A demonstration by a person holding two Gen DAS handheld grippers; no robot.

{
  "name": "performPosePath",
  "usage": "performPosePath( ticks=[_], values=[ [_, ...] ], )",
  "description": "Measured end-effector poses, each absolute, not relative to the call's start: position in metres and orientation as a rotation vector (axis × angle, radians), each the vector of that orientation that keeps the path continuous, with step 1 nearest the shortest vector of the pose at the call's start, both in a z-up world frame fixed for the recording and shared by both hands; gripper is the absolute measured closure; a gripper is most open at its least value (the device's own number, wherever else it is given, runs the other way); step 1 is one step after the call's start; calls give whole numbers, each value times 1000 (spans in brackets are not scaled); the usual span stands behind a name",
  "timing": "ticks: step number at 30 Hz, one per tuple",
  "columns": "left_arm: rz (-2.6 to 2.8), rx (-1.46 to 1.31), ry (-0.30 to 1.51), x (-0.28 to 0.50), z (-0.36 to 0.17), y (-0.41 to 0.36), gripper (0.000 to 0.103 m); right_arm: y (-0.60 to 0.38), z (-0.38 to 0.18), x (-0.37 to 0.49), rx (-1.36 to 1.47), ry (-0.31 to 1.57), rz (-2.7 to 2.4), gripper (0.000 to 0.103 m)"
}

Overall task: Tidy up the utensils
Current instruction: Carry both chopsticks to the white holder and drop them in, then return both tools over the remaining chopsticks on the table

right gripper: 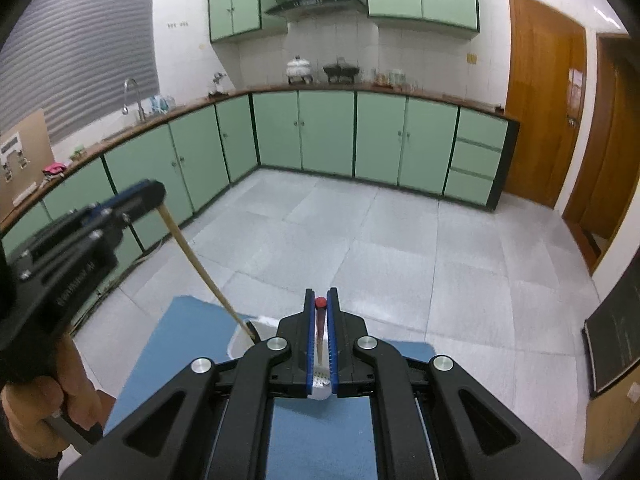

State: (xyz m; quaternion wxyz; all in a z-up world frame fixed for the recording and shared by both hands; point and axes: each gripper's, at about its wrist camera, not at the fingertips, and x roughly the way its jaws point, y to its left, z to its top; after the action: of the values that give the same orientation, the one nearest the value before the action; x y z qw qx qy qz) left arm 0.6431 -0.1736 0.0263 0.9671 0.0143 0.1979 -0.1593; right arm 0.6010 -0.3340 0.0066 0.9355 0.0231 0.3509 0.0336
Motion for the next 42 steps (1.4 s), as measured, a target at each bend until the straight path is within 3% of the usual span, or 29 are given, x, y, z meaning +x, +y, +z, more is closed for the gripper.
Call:
performPosePath(
  ticks=[6,8,11,16,21,27,34,42],
  values=[
    [-330,40,477,653,-20,-171,96,-339,-35,609,65,773,78,95],
    [-326,35,478,651,-21,-163,96,-340,-37,605,77,768,76,88],
    [-321,50,469,642,-15,-155,91,-340,-33,596,78,749,73,88],
    [-310,63,432,608,5,-133,72,-346,-13,556,95,684,73,88],
    [-298,111,391,538,-1,-106,58,-345,-16,475,71,588,79,75],
    [-291,120,393,427,-63,-71,48,-324,-98,362,53,582,79,73],
    [-299,51,520,325,-162,-48,47,-272,-221,255,42,723,121,73],
    [-317,37,694,275,-242,-49,48,-224,-267,216,27,799,176,73]
  ],
)
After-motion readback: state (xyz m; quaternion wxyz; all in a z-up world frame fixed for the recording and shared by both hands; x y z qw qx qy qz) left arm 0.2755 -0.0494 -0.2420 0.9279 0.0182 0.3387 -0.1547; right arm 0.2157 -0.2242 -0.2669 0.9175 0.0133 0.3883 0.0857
